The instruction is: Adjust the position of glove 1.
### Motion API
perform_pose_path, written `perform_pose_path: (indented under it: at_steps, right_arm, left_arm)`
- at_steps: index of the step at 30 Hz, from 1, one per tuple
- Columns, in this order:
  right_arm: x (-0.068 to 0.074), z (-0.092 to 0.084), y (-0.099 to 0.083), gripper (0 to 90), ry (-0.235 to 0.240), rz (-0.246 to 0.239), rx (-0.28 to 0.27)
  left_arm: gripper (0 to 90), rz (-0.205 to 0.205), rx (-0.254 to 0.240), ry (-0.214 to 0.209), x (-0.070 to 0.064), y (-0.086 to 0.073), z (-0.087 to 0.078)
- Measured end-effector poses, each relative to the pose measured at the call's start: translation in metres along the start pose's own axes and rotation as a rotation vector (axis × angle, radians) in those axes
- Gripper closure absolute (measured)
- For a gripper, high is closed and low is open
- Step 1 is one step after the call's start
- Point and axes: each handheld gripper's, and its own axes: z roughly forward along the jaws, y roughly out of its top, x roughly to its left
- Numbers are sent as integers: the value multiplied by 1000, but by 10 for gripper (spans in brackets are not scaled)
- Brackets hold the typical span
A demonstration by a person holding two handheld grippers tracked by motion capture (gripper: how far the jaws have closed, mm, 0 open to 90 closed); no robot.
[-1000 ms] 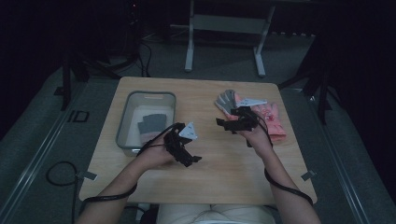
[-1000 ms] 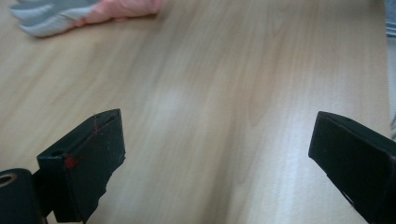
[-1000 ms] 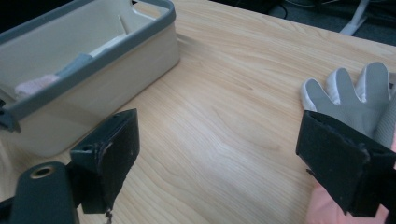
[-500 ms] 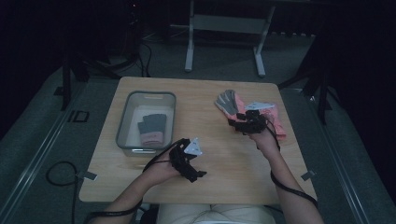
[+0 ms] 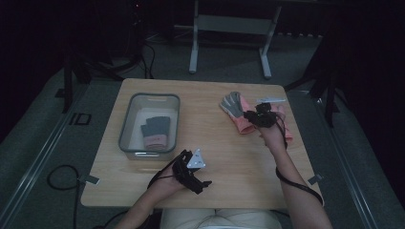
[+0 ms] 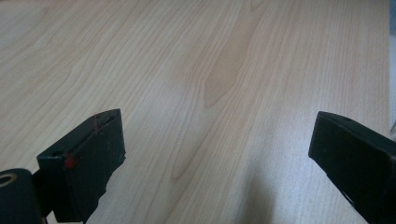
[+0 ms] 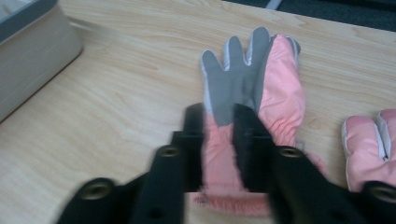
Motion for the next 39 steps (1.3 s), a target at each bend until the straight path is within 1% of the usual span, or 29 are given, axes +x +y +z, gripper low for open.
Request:
perform_pose_path:
  at_steps: [1,2,3,4,5,6,7,8,10,11,14,16,18,19,20,22,24,27,28,29,31,33,34,36,38,39]
  right_arm:
    - [-1,4,3,822,6,21,15]
    - [-2,8,6,797,18,34,22]
    - [-2,14,9,759,25,28,28]
    - [-2,20,12,700,21,8,40]
    - [-1,26,15,620,18,-5,39]
    - [-1,32,18,588,25,-16,38]
    - [-2,38,20,596,19,-28,47]
    - [-2,44,22,592,3,-44,59]
    - [-4,57,23,629,-18,-71,94]
    - [-5,64,23,633,-39,-87,108]
    - [-9,81,20,687,-68,-124,155]
    - [-11,91,13,692,-82,-152,194]
    - [-11,98,7,720,-84,-147,214]
    - [-11,99,5,741,-89,-145,209]
    - [-11,99,4,766,-90,-133,210]
    - [-10,98,6,825,-94,-119,218]
    - [-9,92,11,857,-86,-58,215]
    - [-6,78,14,880,-70,47,176]
    - [-6,78,14,880,-70,47,176]
    - [-3,65,15,885,-75,87,143]
    - [4,52,15,889,-87,96,135]
    - [13,37,13,891,-102,87,127]
    - [17,28,12,892,-105,91,107]
    - [26,13,12,892,-118,76,88]
    - [32,-4,10,892,-121,88,59]
    - [35,-13,9,892,-120,105,46]
  left_arm:
    - [34,-9,-9,-3,1,-1,0]
    - [34,-16,-18,3,1,-1,-1]
    - [34,-23,-26,9,1,-2,-1]
    - [34,-29,-33,13,1,-3,-2]
    - [34,-32,-34,15,1,-4,-2]
    - [34,-33,-34,17,1,-5,-2]
    - [34,-38,-35,17,1,-5,-3]
    - [34,-44,-40,15,1,-6,-3]
    - [34,-42,-41,23,1,-7,-4]
    - [34,-42,-40,21,2,-7,-4]
    - [37,-45,-44,15,3,-8,-5]
    - [37,-37,-43,14,2,-9,-5]
    - [37,-38,-43,12,2,-9,-4]
    - [37,-35,-43,14,2,-9,-4]
    - [37,-36,-45,18,2,-10,-4]
    - [37,-37,-47,22,2,-10,-5]
    - [38,-33,-41,30,2,-11,-5]
    - [38,-30,-44,38,2,-11,-7]
    - [38,-30,-44,38,2,-11,-7]
    - [38,-32,-50,42,2,-11,-8]
    - [39,-36,-53,43,3,-12,-8]
    - [39,-33,-48,47,2,-12,-8]
    - [40,-31,-46,46,2,-12,-8]
    - [40,-26,-44,49,1,-12,-7]
    - [40,-26,-43,50,1,-12,-7]
    - [40,-26,-43,50,1,-12,-7]
